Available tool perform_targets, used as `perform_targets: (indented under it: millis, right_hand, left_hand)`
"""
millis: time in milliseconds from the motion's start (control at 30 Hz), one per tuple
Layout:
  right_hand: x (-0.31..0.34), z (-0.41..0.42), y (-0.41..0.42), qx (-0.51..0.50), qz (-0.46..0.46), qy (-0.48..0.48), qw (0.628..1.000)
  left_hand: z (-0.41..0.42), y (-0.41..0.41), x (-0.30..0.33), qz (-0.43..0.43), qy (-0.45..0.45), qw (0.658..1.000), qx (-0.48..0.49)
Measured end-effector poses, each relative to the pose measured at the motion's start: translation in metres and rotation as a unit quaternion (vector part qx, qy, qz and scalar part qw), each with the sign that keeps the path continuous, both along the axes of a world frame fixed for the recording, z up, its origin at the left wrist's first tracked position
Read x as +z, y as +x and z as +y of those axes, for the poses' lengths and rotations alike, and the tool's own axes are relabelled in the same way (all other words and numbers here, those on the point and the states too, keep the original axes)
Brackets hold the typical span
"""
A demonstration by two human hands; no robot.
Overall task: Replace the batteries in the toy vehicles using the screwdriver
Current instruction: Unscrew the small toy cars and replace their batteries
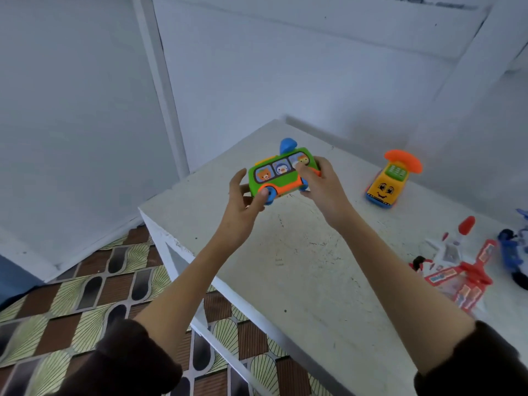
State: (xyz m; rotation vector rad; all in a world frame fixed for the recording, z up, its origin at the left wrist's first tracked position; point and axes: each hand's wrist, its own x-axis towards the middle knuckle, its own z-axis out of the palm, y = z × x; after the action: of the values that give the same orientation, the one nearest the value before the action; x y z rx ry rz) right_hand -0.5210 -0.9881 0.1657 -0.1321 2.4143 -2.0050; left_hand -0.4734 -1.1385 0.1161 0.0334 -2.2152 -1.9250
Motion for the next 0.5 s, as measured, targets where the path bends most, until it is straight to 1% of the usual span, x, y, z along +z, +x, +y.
perform_targets:
  millis: [133, 267, 333, 400, 467, 500]
  right_hand:
    - [-0.026, -0.004, -0.005, -0.042, 0.051, 0.072, 0.995]
    - [-0.051, -0.002, -0.009, -0.062, 0.038, 0.102, 0.992]
    - [-0.059, 0.001, -0.011, -0.059, 0.043, 0.101, 0.992]
    - [-0.063, 0.005, -0.014, -0.04, 0.045, 0.098, 0.993]
    - [-0.062, 0.008, -0.015, -0.017, 0.021, 0.072, 0.997]
    - [-0.061, 0.009, -0.014, -0.005, 0.003, 0.043, 0.999]
  left_hand:
    - [-0.004, -0.006, -0.005, 0.006, -0.034, 0.999, 0.023]
    - [-0.003, -0.008, -0.019, 0.028, -0.068, 0.997, 0.022]
    - [-0.002, -0.012, -0.026, 0.029, -0.089, 0.995, 0.019]
    - [-0.001, -0.014, -0.029, 0.019, -0.084, 0.996, 0.002]
    - [-0.002, -0.013, -0.031, 0.002, -0.068, 0.997, -0.02]
    - [-0.002, -0.013, -0.032, -0.003, -0.068, 0.997, -0.028]
